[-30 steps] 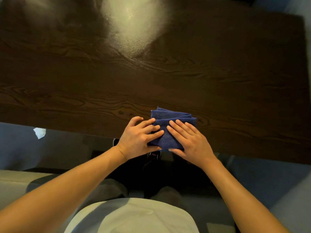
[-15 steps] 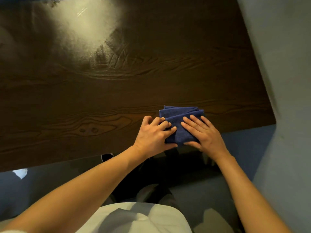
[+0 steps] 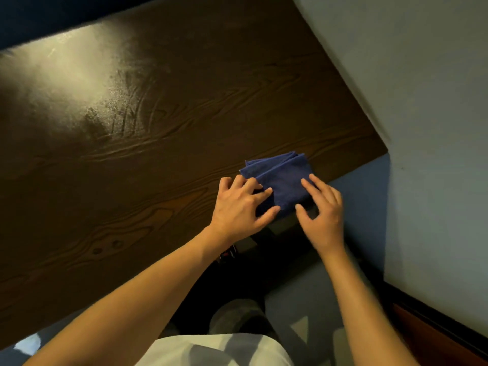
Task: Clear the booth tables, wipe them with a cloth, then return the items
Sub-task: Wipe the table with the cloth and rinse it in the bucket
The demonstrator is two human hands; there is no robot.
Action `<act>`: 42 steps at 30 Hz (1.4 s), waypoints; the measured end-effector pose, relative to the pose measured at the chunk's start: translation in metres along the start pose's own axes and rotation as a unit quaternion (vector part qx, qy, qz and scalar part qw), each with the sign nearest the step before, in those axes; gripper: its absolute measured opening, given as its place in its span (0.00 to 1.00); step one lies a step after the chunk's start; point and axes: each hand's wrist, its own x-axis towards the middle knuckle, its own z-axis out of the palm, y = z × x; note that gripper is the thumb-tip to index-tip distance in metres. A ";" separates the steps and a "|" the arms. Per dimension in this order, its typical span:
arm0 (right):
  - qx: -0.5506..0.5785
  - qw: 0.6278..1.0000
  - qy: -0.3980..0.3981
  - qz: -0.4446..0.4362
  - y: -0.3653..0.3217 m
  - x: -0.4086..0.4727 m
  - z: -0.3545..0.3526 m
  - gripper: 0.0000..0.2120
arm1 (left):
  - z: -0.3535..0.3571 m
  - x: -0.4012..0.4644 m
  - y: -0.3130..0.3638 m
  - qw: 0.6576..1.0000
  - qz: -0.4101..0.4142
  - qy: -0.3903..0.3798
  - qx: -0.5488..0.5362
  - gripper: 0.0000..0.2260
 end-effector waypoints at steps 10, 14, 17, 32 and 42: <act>0.325 0.770 0.115 0.537 -0.107 0.016 0.048 0.35 | -0.018 0.024 -0.018 0.982 -0.002 -0.017 -0.188 0.30; 0.301 0.773 0.160 0.535 -0.102 0.027 0.069 0.30 | -0.011 0.035 -0.022 0.977 0.006 -0.078 -0.200 0.29; 0.311 0.765 0.189 0.532 -0.092 0.034 0.069 0.25 | -0.006 0.044 -0.020 0.981 0.019 -0.087 -0.174 0.29; 0.293 0.753 0.239 0.538 0.011 0.105 0.018 0.18 | 0.022 0.145 0.049 0.980 0.050 -0.133 -0.143 0.28; 0.199 0.823 0.211 0.488 0.048 0.118 0.011 0.24 | 0.032 0.180 0.062 0.977 0.066 -0.159 -0.123 0.27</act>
